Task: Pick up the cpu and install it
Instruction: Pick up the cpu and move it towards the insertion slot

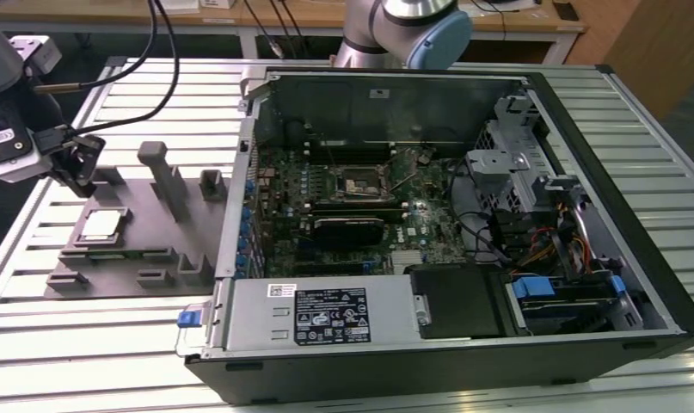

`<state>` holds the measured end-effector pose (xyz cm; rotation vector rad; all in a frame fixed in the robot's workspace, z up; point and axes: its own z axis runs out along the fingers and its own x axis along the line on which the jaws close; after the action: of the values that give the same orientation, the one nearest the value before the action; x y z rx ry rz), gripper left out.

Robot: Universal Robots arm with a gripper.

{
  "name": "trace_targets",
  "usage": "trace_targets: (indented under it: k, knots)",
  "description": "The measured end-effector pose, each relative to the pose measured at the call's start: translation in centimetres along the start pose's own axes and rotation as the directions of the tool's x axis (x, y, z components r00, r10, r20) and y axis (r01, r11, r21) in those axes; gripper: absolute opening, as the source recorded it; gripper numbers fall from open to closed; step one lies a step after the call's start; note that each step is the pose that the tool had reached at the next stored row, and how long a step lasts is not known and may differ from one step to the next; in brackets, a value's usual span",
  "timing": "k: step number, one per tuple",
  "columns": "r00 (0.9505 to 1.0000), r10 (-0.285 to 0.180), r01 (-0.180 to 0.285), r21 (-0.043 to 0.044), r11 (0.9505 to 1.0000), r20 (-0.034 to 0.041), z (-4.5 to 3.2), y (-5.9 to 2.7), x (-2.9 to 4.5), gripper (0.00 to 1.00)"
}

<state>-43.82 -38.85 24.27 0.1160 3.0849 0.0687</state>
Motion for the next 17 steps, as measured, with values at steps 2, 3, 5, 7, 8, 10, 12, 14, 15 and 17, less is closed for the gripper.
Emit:
trace_targets:
  k: [2,3,5,7,8,10,12,14,15,17]
  knots:
    - [1.0000,0.000,0.000,0.0000,1.0000,-0.0001,0.22,-0.01,0.07,0.11]
    - [1.0000,0.000,0.000,0.0000,1.0000,0.0000,0.34,-0.02,0.11,0.11]
    - [1.0000,0.000,0.000,0.0001,1.0000,-0.0001,0.57,-0.04,0.20,0.11]
    - [1.0000,0.000,0.000,0.0001,1.0000,-0.0001,0.79,-0.06,0.29,0.11]
    - [1.0000,0.000,0.000,0.0000,1.0000,0.0000,0.90,-0.06,0.34,0.11]
    - [1.0000,0.000,0.000,0.0000,1.0000,0.0000,1.11,-0.08,0.41,0.11]
    - [1.0000,0.000,0.000,0.0000,1.0000,-0.0001,1.33,-0.10,0.50,0.11]
    - [1.0000,0.000,0.000,0.0000,1.0000,0.0001,1.55,-0.11,0.57,0.11]
    - [1.0000,0.000,0.000,-0.0001,1.0000,0.0001,1.65,-0.12,0.60,0.11]
    - [1.0000,0.000,0.000,0.0001,1.0000,0.0000,1.84,-0.13,0.66,0.11]
